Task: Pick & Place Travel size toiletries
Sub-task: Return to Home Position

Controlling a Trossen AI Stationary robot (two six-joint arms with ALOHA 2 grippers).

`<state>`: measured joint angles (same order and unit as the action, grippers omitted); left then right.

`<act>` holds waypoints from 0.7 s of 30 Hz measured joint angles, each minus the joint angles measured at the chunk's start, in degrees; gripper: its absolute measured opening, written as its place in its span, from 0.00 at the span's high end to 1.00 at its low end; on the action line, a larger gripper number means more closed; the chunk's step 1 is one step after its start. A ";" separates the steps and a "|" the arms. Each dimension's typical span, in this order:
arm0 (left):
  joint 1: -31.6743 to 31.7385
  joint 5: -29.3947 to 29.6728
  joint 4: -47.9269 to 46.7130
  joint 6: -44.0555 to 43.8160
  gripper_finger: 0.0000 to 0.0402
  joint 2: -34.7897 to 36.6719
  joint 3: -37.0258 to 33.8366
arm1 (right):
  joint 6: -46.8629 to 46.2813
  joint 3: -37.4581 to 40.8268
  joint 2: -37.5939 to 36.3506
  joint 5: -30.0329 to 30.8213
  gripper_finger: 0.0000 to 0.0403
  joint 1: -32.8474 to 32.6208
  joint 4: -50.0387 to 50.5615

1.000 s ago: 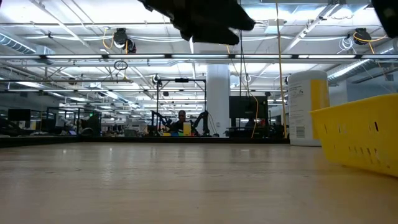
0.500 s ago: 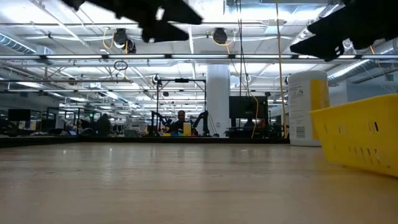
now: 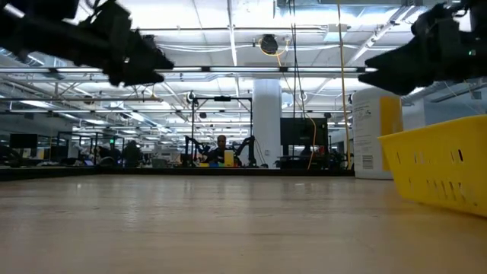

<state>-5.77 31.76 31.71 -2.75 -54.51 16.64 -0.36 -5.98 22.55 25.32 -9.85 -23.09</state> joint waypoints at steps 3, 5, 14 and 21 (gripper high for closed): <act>0.30 2.86 0.88 -2.75 0.09 4.62 -5.83 | 0.72 2.16 -3.67 0.13 0.17 2.57 2.30; 0.31 4.43 3.85 -3.15 0.09 7.12 -9.48 | 1.26 3.59 -5.91 -0.01 0.17 4.06 4.04; -0.15 7.78 1.29 -3.76 0.09 13.74 -15.76 | 1.78 4.92 -10.12 0.09 0.17 8.58 9.70; -0.21 5.89 -0.60 -5.38 0.09 13.15 -15.79 | -1.38 4.98 -10.23 0.02 0.17 8.77 9.73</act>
<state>-5.98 37.64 31.11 -8.14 -41.37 0.84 -1.73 -0.99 12.32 25.33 -1.08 -13.36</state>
